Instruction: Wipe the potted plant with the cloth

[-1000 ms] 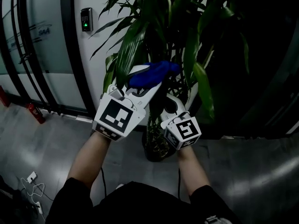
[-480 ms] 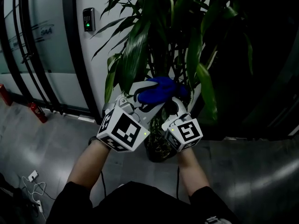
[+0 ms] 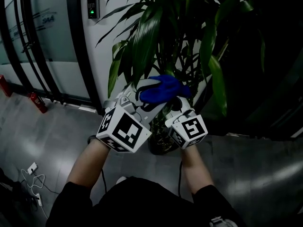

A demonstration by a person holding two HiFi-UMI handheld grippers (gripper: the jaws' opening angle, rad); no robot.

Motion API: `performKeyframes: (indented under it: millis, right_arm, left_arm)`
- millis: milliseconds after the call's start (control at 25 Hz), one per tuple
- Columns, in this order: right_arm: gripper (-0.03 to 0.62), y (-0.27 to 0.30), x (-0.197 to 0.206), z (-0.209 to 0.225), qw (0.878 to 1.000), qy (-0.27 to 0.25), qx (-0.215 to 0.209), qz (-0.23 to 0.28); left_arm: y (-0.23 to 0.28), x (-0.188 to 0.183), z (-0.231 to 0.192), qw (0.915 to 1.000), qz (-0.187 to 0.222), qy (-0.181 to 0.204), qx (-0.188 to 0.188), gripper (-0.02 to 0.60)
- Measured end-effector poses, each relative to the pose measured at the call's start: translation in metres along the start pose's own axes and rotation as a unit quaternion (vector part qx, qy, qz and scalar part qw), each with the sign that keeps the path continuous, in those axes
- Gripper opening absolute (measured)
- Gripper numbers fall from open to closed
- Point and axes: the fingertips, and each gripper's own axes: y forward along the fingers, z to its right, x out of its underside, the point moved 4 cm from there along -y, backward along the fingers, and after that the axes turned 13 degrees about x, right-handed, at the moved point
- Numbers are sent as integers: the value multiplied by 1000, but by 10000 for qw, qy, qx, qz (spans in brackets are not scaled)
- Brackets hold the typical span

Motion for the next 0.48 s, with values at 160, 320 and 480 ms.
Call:
performKeyframes:
  millis: [160,320,480]
  right_arm:
    - [3,-3,9,-2,9999,50,97,-63]
    - [3,-5,15,-5,9997,137,184,-81]
    - [3,-7,21,-3,9994,184,284,-84]
  left_arm:
    - [-6,5,11,9998,91,-79,164,156]
    - [-9,12,19,9994,117,-130,297,156]
    - [-9,19,23,9989,168,-237,379,156]
